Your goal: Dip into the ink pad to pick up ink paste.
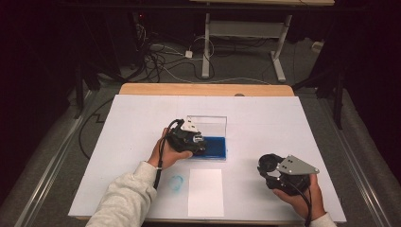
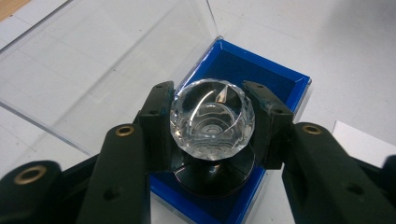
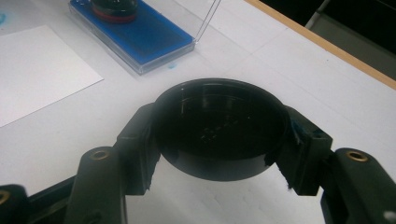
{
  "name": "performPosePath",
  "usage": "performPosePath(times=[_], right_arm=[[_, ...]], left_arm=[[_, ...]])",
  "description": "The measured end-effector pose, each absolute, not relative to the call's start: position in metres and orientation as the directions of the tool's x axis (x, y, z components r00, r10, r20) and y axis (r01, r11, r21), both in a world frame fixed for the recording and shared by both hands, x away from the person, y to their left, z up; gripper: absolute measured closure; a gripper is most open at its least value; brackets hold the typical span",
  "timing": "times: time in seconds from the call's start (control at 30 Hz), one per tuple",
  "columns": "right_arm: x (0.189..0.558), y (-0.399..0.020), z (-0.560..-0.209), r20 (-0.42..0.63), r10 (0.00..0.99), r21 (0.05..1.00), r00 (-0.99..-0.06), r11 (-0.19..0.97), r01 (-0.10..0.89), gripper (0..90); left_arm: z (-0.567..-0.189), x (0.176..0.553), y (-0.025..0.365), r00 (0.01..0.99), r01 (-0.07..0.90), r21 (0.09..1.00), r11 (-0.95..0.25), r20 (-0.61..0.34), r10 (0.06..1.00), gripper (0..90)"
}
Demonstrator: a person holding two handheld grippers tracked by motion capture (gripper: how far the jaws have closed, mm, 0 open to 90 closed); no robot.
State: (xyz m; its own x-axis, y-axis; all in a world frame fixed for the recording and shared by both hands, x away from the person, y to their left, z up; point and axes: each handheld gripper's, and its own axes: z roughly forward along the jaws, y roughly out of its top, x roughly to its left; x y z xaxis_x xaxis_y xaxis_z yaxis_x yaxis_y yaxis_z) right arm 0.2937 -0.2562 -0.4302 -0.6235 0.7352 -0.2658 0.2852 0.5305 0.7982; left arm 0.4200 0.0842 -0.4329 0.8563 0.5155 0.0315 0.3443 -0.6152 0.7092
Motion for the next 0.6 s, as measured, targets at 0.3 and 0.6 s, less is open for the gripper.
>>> performPosePath(times=[0.3, 0.6], right_arm=[[0.2931, -0.2558, -0.4297, -0.270, 0.733, 0.798, -0.624, 0.533, 0.282, 38.3], [0.2922, -0.2566, -0.4292, -0.269, 0.735, 0.798, -0.623, 0.532, 0.283, 38.3]], left_arm=[[-0.4329, 0.4199, 0.0845, 0.856, 0.347, 0.708, -0.615, 0.030, 0.517, 55.1], [-0.4327, 0.4198, 0.0839, 0.855, 0.347, 0.706, -0.617, 0.032, 0.518, 55.1]])
